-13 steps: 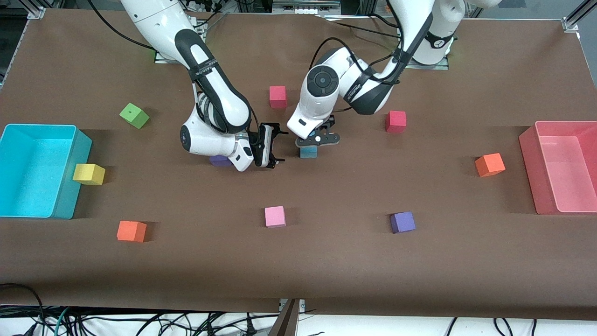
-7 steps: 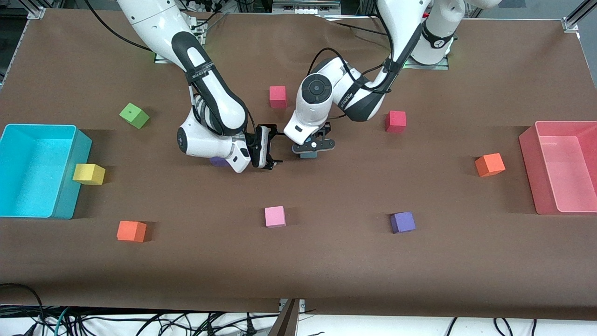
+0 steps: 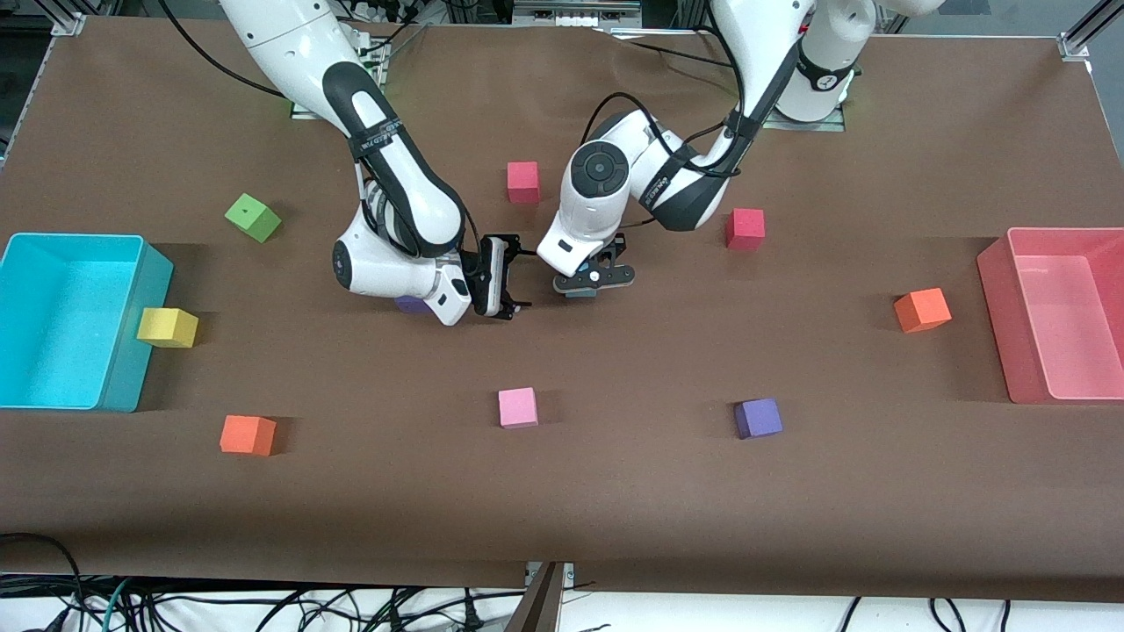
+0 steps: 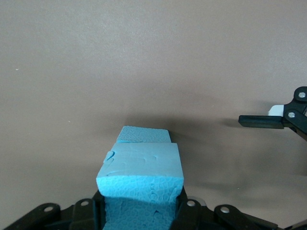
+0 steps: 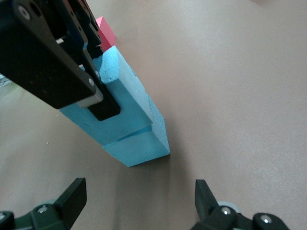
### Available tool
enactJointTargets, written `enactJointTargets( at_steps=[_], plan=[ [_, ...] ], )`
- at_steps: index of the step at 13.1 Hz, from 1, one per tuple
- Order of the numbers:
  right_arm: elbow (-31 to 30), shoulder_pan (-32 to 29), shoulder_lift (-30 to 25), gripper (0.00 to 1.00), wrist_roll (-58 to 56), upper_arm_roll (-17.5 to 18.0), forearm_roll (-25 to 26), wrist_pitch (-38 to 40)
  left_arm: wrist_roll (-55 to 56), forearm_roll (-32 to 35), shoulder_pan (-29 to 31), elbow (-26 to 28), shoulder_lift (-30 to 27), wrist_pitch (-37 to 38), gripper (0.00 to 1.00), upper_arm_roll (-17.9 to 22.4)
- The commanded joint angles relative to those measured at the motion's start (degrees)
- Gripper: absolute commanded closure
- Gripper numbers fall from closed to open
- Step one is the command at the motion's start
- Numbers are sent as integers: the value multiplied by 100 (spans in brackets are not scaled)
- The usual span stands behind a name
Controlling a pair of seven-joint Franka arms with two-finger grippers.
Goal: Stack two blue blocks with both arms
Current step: 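Lower the held light blue cube onto the other cube with the left gripper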
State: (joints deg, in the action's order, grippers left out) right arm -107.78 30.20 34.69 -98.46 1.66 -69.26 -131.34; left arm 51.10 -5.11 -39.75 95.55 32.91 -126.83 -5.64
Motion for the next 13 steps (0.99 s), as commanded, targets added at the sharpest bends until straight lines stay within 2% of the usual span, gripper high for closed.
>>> enactJointTargets(
  at_steps=[1,7,8,9,13],
  plan=[
    [-24,-58,-7,0,-218,36,-149,30,41,107,-94,-124,101,44,100,90],
    [-15,-58,-6,0,-227,27,-149,30,93,107,-94,-115,180,44,99,90],
    [-15,-58,-6,0,-227,27,-149,30,93,107,-103,-115,172,44,46,90],
    [-7,-49,2,0,-227,27,-140,21,102,116,-103,-98,172,44,0,81],
    [2,-49,20,0,-227,27,-140,30,93,116,-94,-54,-3,123,0,90]
  ],
)
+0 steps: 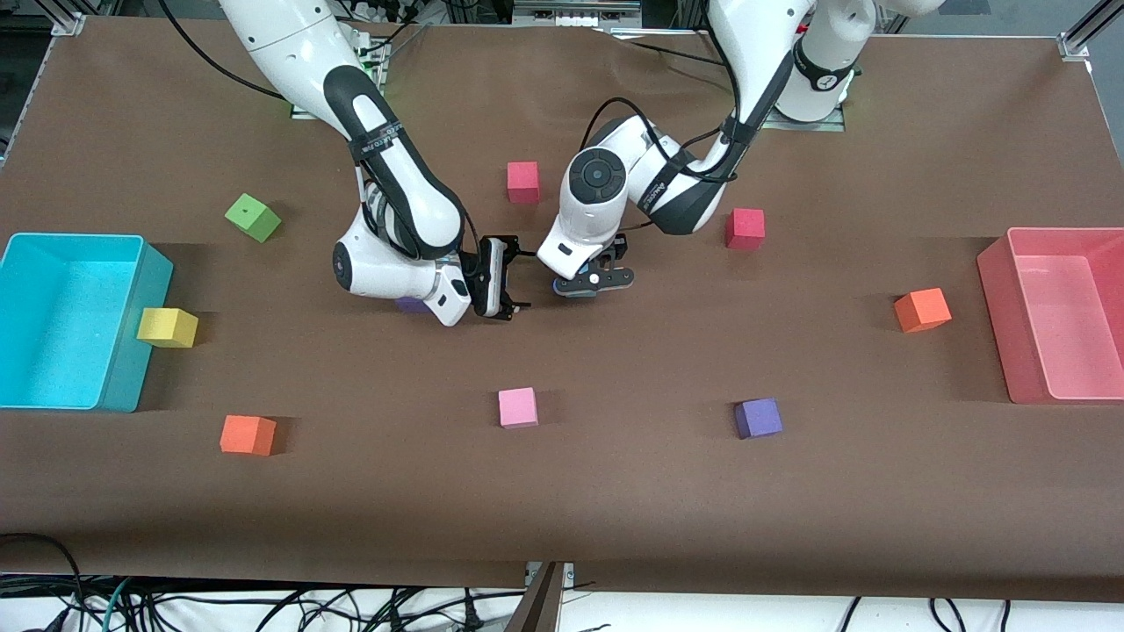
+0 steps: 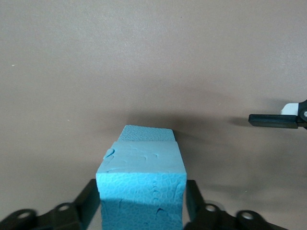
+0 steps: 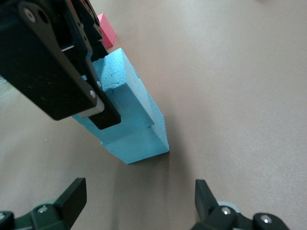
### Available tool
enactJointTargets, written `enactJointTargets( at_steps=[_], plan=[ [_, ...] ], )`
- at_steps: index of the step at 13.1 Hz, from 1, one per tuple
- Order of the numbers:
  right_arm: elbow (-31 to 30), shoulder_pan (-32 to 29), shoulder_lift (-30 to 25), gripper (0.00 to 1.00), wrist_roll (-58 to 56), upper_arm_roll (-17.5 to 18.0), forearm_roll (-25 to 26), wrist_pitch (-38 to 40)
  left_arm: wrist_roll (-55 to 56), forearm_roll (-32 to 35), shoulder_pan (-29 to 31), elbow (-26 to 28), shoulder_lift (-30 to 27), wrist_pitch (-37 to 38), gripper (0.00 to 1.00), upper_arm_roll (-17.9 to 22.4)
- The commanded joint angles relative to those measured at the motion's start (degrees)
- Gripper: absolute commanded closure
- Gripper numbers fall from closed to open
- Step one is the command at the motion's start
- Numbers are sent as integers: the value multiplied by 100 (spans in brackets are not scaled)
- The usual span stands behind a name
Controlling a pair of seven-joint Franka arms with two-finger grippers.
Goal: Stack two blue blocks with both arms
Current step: 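Lower the held light blue cube onto the other cube with the left gripper, then open the left gripper and raise it away from the stacked cubes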
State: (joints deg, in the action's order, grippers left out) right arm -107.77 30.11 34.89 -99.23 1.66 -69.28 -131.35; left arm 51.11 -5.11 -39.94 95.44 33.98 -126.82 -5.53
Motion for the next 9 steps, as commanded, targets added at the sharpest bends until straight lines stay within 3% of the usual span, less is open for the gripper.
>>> enactJointTargets(
  at_steps=[1,3,6,9],
  plan=[
    [11,-40,0,0,-149,27,-138,40,75,116,-40,-35,-207,192,0,88],
    [11,-40,0,0,-149,27,-138,40,40,116,74,-26,-505,490,0,96],
    [11,-40,0,0,-149,27,-138,48,-248,63,749,88,-1277,1228,0,35],
    [11,-40,0,0,-149,27,-138,49,-1240,28,1583,220,-2191,2027,0,35]
  ],
)
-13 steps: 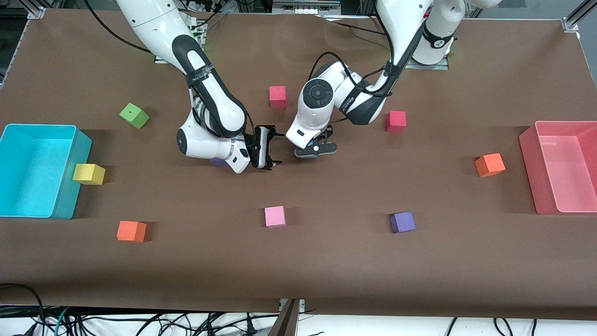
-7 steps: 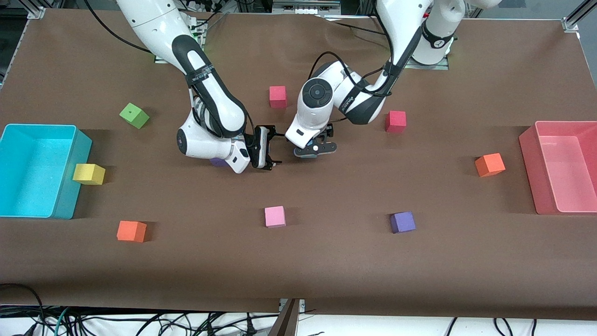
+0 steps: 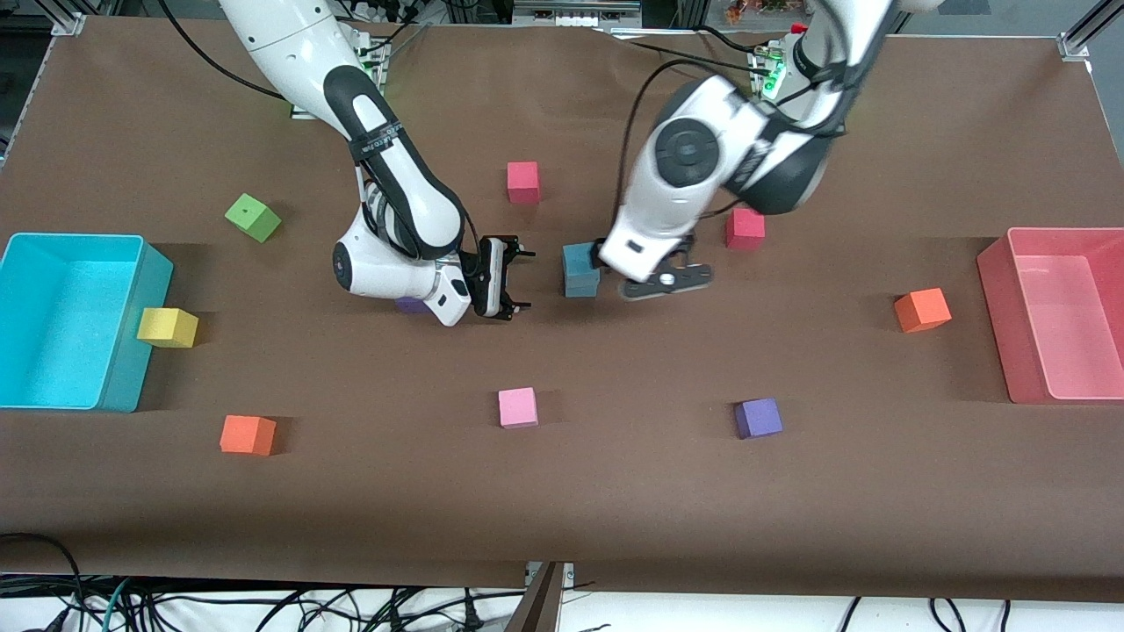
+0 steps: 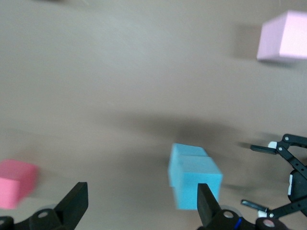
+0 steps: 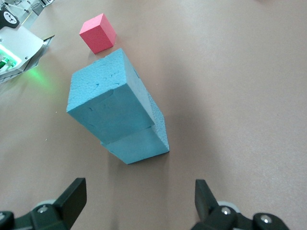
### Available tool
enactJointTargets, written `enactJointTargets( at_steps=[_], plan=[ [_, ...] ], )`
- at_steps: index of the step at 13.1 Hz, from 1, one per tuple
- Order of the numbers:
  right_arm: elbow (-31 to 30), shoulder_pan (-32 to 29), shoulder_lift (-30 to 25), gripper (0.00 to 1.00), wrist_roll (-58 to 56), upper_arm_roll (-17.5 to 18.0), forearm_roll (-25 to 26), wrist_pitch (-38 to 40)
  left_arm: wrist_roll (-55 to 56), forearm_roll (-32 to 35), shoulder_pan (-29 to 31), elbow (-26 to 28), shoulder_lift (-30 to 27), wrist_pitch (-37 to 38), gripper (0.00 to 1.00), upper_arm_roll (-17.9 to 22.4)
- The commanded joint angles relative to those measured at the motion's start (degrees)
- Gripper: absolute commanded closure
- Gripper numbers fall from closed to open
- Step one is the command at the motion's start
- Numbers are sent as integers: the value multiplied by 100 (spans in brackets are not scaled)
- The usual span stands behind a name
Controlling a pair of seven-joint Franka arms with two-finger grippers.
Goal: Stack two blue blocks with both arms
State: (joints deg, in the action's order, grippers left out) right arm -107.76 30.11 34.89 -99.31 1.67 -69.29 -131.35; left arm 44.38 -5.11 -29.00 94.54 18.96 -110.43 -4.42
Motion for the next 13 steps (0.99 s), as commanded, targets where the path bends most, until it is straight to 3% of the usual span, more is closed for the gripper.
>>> enactJointTargets(
  at_steps=[1,3,4,6,9,11,13],
  plan=[
    [10,-40,0,0,-141,27,-138,48,-1006,62,848,354,-979,652,0,-68],
    [10,-40,0,0,-141,27,-138,48,-2252,89,1412,485,-1568,1206,0,10],
    [18,-40,0,0,-132,27,-138,48,-2694,106,1501,503,-1780,1400,0,290],
    [71,-83,-35,0,-45,9,-111,66,-3494,202,1511,678,-2149,1630,0,844],
    [80,-137,-166,0,130,-166,2,451,-3858,774,1520,908,-2467,1665,0,1030],
    [220,-145,-316,0,524,-551,571,1203,-3884,775,1528,908,-2476,1701,0,1048],
    [823,-145,-360,0,1235,-1200,1650,2712,-3823,731,1590,751,-2433,1893,0,1031]
  ],
)
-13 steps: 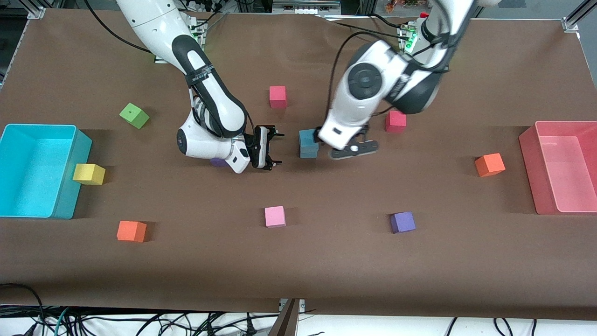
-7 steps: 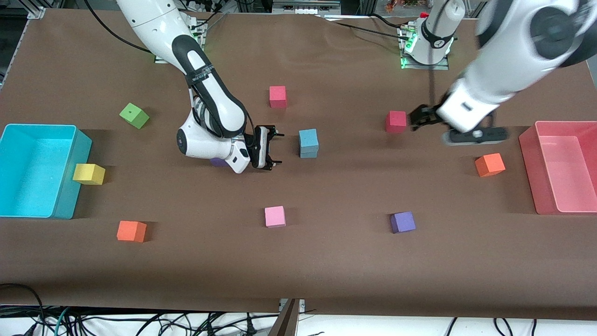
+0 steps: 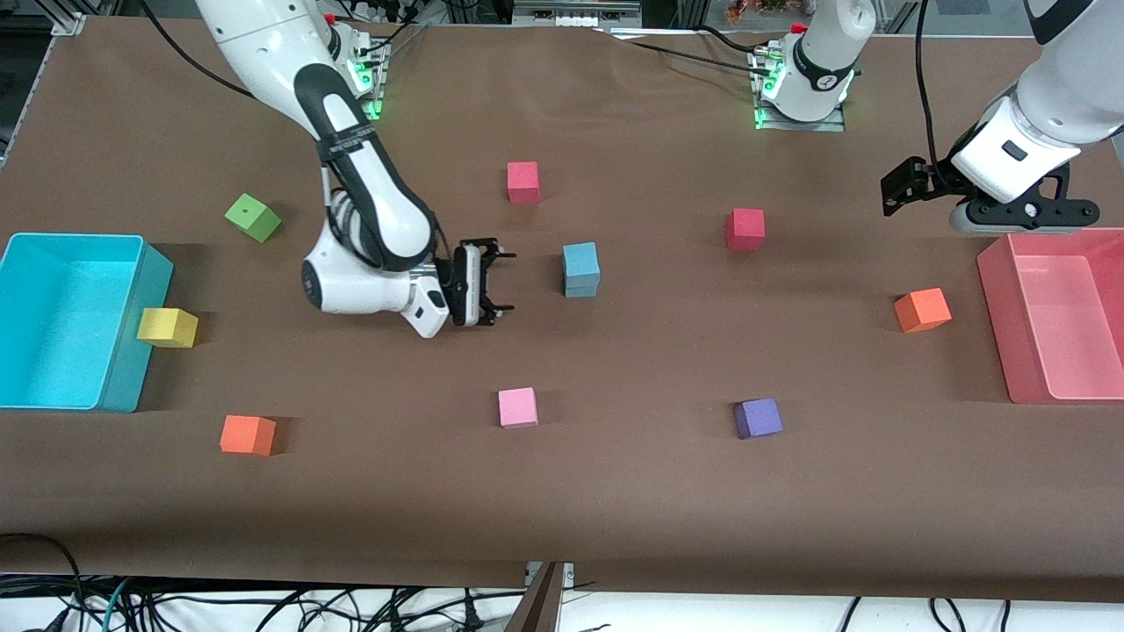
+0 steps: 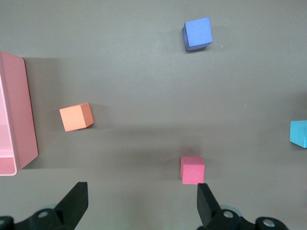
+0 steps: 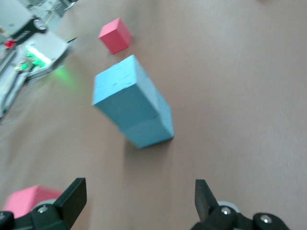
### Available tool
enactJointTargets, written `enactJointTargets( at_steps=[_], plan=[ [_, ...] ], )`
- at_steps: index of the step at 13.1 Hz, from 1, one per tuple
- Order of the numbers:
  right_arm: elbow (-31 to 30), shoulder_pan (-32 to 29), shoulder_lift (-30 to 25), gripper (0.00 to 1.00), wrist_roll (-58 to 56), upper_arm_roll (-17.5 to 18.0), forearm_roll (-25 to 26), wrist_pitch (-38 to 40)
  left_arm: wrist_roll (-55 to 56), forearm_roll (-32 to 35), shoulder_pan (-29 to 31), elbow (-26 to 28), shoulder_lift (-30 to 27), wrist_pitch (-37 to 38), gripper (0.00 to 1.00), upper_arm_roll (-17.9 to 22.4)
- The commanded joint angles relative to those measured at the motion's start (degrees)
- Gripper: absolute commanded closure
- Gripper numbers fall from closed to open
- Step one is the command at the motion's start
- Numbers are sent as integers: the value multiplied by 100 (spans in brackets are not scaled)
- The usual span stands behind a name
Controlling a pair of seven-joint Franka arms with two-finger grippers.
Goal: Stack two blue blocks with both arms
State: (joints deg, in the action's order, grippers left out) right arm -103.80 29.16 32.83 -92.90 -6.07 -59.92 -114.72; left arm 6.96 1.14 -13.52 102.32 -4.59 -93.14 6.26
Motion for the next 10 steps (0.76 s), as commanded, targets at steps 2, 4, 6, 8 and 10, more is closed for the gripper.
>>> enactJointTargets(
  at_steps=[2,4,6,8,10],
  plan=[
    [1209,-77,-128,0,1106,-955,1479,2501,-55,106,42,-71,-77,208,0,-55],
    [1589,-78,-127,0,1213,-1351,1877,3164,32,80,34,-98,-42,182,0,-55],
    [1870,-69,-145,0,1370,-1633,2236,3569,147,141,34,-246,106,147,0,-46],
    [2352,-43,-162,0,1826,-1905,2860,4139,104,88,156,-448,230,208,0,-20],
    [2330,-103,-617,0,2816,-1907,3518,4177,95,80,218,-624,292,208,0,-20]
  ],
)
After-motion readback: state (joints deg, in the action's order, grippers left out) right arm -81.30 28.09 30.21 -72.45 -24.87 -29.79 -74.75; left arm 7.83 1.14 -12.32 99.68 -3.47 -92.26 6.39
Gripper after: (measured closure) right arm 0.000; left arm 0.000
